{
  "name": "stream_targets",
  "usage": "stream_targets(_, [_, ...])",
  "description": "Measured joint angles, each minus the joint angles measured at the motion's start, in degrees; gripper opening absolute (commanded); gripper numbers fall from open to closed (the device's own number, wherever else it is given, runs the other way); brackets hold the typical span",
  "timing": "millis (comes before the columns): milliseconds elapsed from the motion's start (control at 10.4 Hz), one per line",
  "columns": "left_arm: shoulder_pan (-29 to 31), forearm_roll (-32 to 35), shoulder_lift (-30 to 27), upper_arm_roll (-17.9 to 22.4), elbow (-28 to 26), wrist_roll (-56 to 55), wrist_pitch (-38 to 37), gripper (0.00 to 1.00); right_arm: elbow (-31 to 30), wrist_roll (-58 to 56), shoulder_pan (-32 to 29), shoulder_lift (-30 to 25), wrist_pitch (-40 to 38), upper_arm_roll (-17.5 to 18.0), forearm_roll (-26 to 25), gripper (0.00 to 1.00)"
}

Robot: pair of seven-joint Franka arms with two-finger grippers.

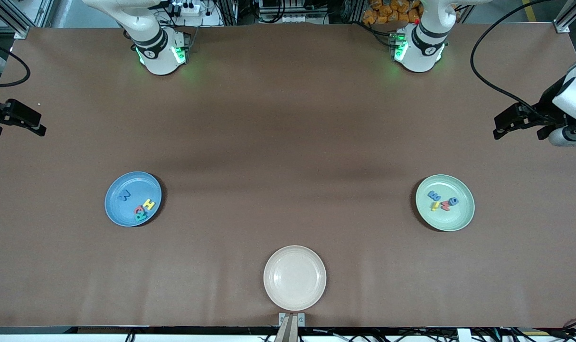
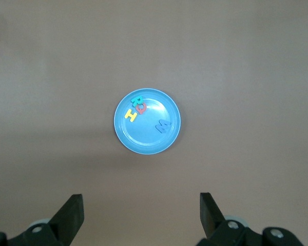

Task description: Sort uppercase to blue plate, lowercase to green plate

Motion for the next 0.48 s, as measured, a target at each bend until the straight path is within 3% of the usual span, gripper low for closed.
stream_targets(482, [0.1, 0.0, 0.0, 0.0, 0.8, 0.0, 0.0, 1.0, 0.0, 0.0, 0.1, 0.0, 0.3, 0.0, 1.0, 1.0])
